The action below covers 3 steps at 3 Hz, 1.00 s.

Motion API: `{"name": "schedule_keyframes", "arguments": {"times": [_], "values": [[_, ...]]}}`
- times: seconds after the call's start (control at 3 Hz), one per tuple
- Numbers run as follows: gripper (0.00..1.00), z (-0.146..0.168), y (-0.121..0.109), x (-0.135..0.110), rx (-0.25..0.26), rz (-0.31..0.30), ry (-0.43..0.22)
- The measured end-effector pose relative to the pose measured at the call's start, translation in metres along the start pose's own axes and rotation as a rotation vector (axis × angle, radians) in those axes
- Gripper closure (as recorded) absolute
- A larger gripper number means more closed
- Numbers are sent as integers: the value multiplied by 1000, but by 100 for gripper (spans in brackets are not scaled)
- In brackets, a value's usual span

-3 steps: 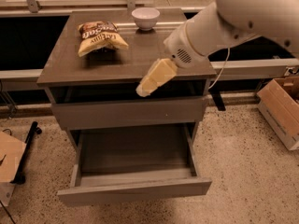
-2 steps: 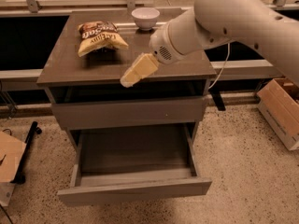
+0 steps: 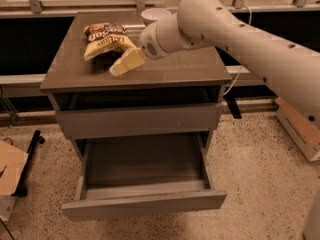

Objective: Place brown chip bag into middle drawer

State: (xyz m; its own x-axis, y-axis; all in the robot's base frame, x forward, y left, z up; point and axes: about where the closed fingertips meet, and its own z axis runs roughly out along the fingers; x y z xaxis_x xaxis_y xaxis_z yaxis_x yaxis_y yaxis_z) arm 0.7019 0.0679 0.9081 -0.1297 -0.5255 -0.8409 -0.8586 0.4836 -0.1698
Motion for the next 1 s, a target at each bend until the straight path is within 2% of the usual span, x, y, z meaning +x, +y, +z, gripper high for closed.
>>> {"name": "schedule_keyframes", "arguments": {"times": [0.67, 1.0], "values": [[0, 69, -42, -9, 9, 38, -19], [18, 92, -61, -5, 5, 73, -17]]}}
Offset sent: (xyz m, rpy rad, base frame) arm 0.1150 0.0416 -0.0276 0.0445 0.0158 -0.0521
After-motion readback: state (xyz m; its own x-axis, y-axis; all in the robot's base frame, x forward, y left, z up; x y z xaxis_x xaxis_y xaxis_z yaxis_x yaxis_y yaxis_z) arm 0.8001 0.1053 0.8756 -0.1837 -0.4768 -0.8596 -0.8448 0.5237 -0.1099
